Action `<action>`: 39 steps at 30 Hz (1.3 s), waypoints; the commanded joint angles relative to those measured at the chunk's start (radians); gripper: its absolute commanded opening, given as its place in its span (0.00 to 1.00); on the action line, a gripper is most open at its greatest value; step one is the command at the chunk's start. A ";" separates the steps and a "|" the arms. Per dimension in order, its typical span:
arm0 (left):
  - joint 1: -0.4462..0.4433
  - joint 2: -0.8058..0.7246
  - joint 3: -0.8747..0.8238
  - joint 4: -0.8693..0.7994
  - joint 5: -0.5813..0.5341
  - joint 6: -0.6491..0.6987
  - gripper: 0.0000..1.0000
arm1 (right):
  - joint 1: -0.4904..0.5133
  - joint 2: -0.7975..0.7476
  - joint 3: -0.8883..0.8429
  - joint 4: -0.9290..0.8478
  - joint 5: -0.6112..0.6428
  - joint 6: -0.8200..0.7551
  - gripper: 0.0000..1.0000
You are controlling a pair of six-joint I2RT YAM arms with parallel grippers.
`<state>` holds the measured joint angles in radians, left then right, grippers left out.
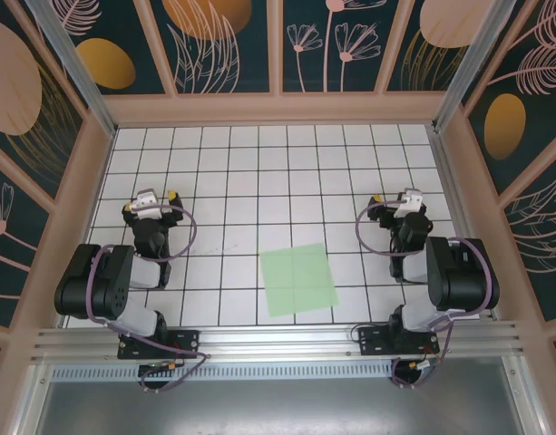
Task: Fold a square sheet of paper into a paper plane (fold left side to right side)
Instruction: Pick up the square sheet of paper from the bottom-center of the table.
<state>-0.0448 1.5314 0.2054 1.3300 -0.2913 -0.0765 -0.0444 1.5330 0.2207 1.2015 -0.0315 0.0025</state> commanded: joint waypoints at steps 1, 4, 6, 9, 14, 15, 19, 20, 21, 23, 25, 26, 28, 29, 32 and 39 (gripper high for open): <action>0.007 -0.006 0.006 0.003 0.017 -0.015 0.98 | 0.000 0.007 0.016 0.038 -0.016 0.012 0.99; 0.006 -0.005 0.005 0.003 0.015 -0.016 0.99 | 0.001 0.008 0.016 0.037 -0.016 0.011 0.99; 0.005 -0.007 0.006 0.003 0.015 -0.017 0.99 | 0.000 0.008 0.017 0.038 -0.016 0.011 0.99; 0.006 -0.007 0.006 0.003 0.016 -0.015 0.98 | 0.000 0.009 0.017 0.036 -0.017 0.013 0.99; 0.006 -0.005 0.006 0.003 0.015 -0.016 0.99 | 0.001 0.008 0.017 0.036 -0.018 0.014 0.99; 0.006 -0.005 0.007 0.002 0.016 -0.016 0.99 | 0.000 0.008 0.017 0.036 -0.018 0.013 0.99; 0.007 -0.007 0.006 0.003 0.017 -0.016 0.98 | -0.001 0.007 0.017 0.036 -0.018 0.013 0.99; 0.007 -0.007 0.005 0.006 0.017 -0.016 0.98 | -0.001 0.008 0.017 0.036 -0.019 0.013 0.99; 0.007 -0.008 0.002 0.010 0.018 -0.013 0.98 | -0.002 0.008 0.016 0.036 -0.019 0.014 0.99; 0.007 -0.034 0.006 -0.018 0.027 -0.010 0.99 | -0.002 0.002 0.021 0.030 -0.001 0.019 0.99; 0.006 -0.112 0.019 -0.109 0.042 0.000 0.99 | -0.006 -0.048 0.057 -0.076 0.032 0.040 0.99; 0.006 -0.161 0.032 -0.176 0.042 0.000 0.99 | -0.006 -0.087 0.084 -0.155 0.039 0.042 0.99; 0.003 -0.257 0.080 -0.349 0.070 -0.021 0.99 | -0.001 -0.160 0.117 -0.263 0.038 0.036 0.99; 0.001 -0.301 0.107 -0.429 0.102 -0.069 0.99 | 0.004 -0.207 0.129 -0.311 0.042 0.042 0.99; -0.030 -0.394 0.169 -0.588 0.245 -0.184 0.98 | 0.035 -0.318 0.211 -0.556 0.093 0.071 0.99; -0.246 -0.523 0.328 -1.002 0.392 -0.283 0.99 | 0.183 -0.403 0.467 -1.145 0.116 0.253 0.99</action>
<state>-0.2375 1.0420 0.4873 0.5880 -0.0196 -0.2676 0.0879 1.1370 0.6052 0.4015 0.0654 0.1398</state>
